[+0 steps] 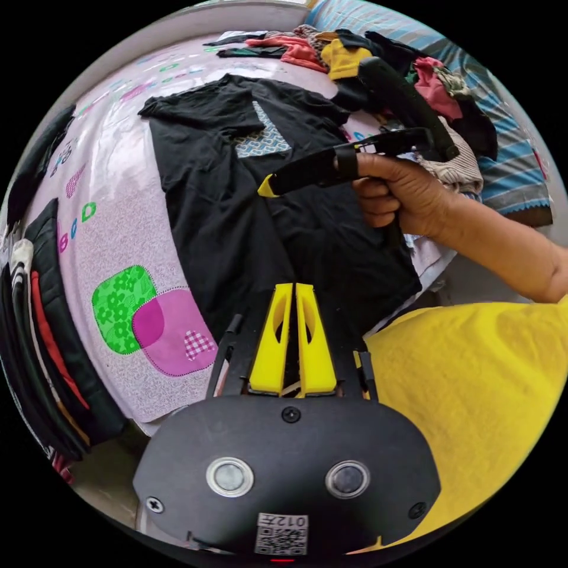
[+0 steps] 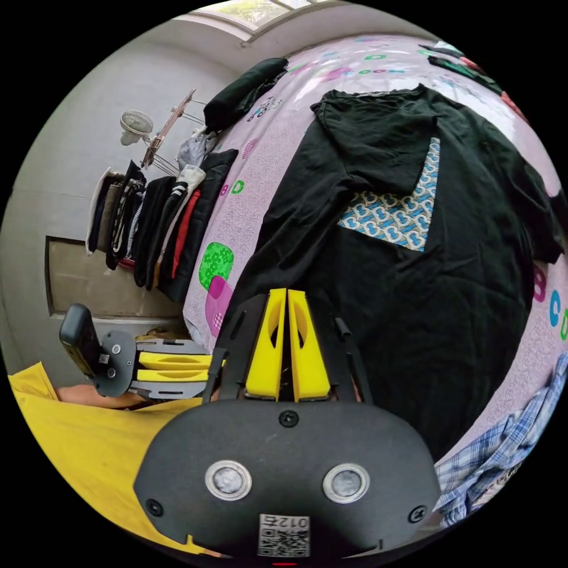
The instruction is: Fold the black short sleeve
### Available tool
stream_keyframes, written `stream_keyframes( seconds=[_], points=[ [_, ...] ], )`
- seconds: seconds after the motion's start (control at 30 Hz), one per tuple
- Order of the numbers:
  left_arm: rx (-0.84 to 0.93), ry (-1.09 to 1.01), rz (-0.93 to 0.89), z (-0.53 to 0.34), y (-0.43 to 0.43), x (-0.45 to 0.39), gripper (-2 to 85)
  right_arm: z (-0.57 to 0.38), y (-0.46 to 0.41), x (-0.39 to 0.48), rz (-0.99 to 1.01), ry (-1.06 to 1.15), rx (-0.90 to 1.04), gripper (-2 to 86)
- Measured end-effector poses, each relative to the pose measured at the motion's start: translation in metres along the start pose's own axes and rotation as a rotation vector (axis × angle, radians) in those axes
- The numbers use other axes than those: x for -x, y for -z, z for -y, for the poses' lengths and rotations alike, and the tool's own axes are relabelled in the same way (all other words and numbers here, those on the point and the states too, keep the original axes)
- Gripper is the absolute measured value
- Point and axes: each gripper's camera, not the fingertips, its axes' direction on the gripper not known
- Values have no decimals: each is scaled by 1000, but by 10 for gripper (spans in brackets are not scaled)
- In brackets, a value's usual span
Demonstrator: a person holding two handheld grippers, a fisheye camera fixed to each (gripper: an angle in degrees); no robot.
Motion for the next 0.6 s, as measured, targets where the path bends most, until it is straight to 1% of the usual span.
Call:
stream_keyframes(
  seconds=[0.07, 0.17, 0.27, 0.33, 0.37, 0.43, 0.5, 0.53, 0.6],
  points=[
    [22, -53, -37, 6, -6, 4, 2, -1, -6, -8, -17, -34, 26, 2],
    [112, -87, -150, 20, -27, 14, 4, 2, -19, -17, -46, -72, 98, 1],
    [172, -114, -219, 29, -38, 25, 4, 3, -11, -12, -94, -28, 107, 2],
    [143, -139, -281, 34, -30, 35, 4, 7, 10, -11, -117, 17, 58, 4],
    [100, -154, -284, 38, -20, 46, 4, 10, 16, -12, -130, 25, 41, 4],
    [54, -136, -212, 51, -4, 72, 4, 28, 40, -16, -192, 77, -21, 9],
    [-1, -77, -109, 80, 18, 125, 5, 48, 51, -21, -253, 110, -37, 13],
    [-12, -55, -97, 89, 24, 141, 5, 64, 58, -25, -285, 126, -44, 16],
    [-94, 24, -82, 128, 51, 202, 6, 87, 67, -32, -319, 138, -65, 20]
  ],
)
